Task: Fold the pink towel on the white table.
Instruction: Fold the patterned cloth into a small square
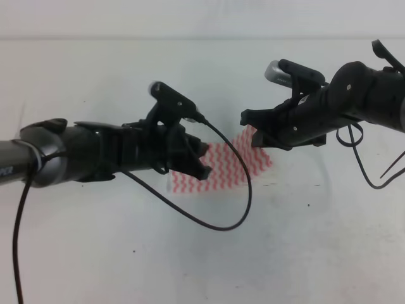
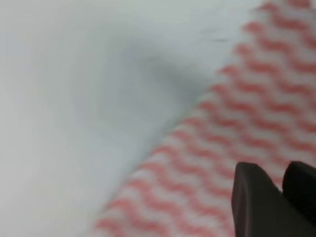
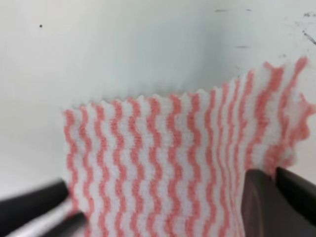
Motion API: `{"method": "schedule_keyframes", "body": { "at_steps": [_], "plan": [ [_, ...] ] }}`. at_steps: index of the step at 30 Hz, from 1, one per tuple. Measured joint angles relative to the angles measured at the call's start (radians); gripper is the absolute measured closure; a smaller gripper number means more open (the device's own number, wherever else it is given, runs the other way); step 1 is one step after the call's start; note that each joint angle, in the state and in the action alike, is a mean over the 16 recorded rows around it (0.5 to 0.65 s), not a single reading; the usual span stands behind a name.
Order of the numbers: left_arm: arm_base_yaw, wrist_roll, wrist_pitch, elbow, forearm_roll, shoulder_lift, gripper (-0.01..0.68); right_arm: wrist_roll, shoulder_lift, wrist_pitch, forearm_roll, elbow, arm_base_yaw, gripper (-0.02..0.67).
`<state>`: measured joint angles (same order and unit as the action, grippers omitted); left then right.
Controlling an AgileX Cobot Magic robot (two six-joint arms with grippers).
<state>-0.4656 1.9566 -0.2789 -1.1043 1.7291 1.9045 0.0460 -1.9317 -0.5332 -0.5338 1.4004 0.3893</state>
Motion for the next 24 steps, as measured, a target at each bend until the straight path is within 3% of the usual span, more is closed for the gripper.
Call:
{"method": "schedule_keyframes", "body": {
  "at_steps": [8, 24],
  "plan": [
    [0.027, -0.023, 0.031, 0.025, -0.008, -0.017, 0.592, -0.003, 0.000, -0.002, -0.003, 0.000, 0.000, 0.664],
    [0.049, -0.030, -0.069, 0.047, 0.013, 0.052, 0.676, -0.012, 0.001, -0.014, -0.023, 0.002, 0.001, 0.665]
  ]
}}
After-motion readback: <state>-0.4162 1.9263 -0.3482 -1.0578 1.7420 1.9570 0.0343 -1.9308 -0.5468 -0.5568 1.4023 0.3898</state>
